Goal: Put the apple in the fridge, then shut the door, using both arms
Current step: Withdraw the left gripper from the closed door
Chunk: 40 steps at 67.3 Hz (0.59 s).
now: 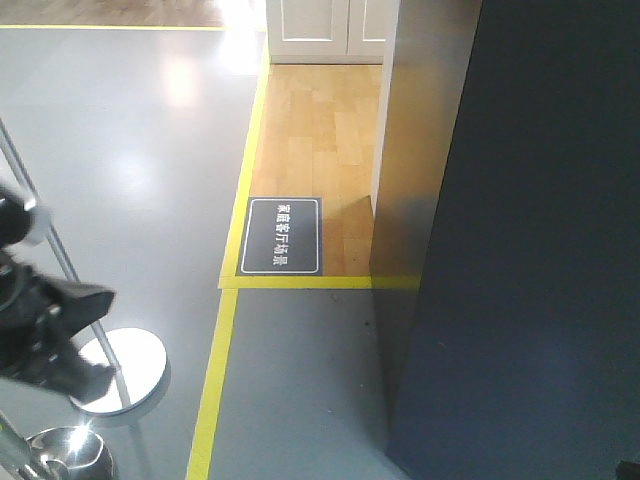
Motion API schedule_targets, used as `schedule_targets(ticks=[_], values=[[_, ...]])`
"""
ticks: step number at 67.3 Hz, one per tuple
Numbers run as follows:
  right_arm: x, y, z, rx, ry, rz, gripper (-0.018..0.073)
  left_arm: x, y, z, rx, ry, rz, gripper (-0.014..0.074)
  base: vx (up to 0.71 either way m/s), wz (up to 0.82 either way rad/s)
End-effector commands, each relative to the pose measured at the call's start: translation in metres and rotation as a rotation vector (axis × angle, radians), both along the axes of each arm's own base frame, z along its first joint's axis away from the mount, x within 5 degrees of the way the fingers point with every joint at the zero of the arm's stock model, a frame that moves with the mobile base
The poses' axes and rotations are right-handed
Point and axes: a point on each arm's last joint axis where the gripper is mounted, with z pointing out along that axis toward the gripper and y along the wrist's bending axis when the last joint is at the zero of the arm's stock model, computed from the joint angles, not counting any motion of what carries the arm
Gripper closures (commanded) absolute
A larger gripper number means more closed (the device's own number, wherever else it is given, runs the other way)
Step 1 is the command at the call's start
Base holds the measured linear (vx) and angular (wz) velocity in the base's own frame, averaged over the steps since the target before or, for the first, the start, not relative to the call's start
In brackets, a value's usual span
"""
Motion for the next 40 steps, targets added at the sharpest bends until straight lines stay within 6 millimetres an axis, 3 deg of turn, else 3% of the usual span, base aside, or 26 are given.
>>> schedule_targets(ticks=[1,17,29,40], values=[[0.006,0.000,0.011,0.012,-0.084,-0.018,0.0170,-0.007,0.004,0.017,-0.058,-0.123,0.003,0.0603,0.00,0.00],[0.028,0.000,0.015,-0.023,-0.155,-0.063,0.0568,-0.012,0.007,0.021,-0.069,-0.143,0.003,0.0603,0.00,0.00],[0.060,-0.001,0.014,-0.123,-0.190,-0.129,0.0570,-0.011,0.006,0.021,-0.067,-0.140,0.003,0.0603,0.00,0.00],[0.100,-0.005,0.015,-0.173,-0.236,-0.295,0.0564,-0.011,0.006,0.021,-0.068,-0.140,0.003,0.0603,0.00,0.00]])
